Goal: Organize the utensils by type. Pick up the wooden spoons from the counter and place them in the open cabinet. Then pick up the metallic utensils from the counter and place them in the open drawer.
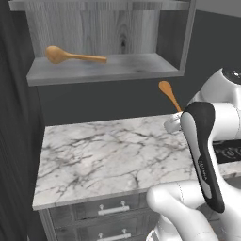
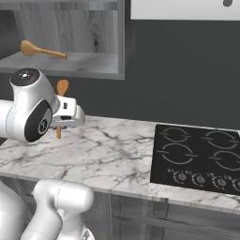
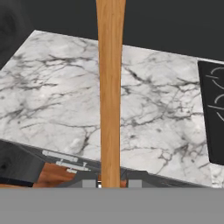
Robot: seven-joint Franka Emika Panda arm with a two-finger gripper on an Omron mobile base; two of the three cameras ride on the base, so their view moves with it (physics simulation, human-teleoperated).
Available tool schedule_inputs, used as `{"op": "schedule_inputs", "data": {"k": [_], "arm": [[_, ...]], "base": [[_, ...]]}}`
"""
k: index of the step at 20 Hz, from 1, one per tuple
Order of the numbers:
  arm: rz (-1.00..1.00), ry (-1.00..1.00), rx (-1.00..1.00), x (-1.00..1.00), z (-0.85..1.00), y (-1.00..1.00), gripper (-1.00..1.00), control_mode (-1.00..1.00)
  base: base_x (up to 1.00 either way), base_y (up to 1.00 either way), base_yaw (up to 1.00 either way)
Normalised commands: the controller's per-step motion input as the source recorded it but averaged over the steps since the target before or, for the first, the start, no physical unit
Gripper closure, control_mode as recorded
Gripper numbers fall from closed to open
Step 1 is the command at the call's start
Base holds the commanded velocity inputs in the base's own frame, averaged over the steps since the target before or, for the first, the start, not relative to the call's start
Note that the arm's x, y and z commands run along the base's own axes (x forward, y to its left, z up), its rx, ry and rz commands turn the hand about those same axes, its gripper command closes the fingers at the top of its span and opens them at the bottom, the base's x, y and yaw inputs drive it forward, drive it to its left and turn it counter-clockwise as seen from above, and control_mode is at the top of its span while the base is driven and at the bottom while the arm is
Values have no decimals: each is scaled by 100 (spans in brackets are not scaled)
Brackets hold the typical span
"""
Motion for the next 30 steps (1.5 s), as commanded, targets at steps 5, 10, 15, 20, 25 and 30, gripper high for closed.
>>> {"op": "schedule_inputs", "data": {"k": [5,10,15,20,25,30], "arm": [[11,0,-1,0,3,0,100,-100],[8,0,-6,0,16,2,100,-100],[1,0,-6,-7,17,3,100,-100],[3,0,-6,-1,18,10,100,-100],[15,0,-4,21,16,1,100,-100],[18,0,-3,33,27,0,100,-100]], "base": [[0,0,0],[0,0,0],[0,0,0],[0,0,0],[0,0,0],[0,0,0]]}}
